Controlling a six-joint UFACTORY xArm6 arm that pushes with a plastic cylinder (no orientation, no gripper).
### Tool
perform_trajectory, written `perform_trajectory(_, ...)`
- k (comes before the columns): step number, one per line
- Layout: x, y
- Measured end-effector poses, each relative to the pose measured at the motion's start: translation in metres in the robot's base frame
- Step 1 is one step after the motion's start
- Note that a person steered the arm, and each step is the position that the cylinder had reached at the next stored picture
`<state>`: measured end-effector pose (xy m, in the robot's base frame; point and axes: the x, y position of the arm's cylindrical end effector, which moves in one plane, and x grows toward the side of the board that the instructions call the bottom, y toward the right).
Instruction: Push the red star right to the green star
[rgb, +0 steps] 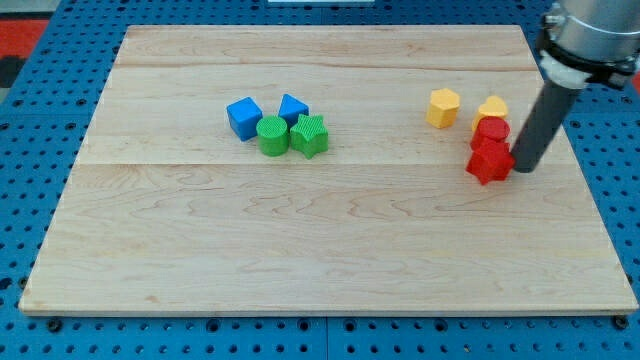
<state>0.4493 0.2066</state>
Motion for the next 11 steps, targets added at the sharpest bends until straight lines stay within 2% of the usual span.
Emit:
perform_trajectory(1,-0.010,-0.021)
perform_trajectory(3,-0.009,0.002)
perform_trajectory(5,-0.003,-0.002)
perform_trajectory(7,0.001,-0.086)
perform_trajectory(8,-0.018,-0.085)
perform_trajectory(10,-0.069,-0.169)
perform_trajectory(11,-0.099,-0.186)
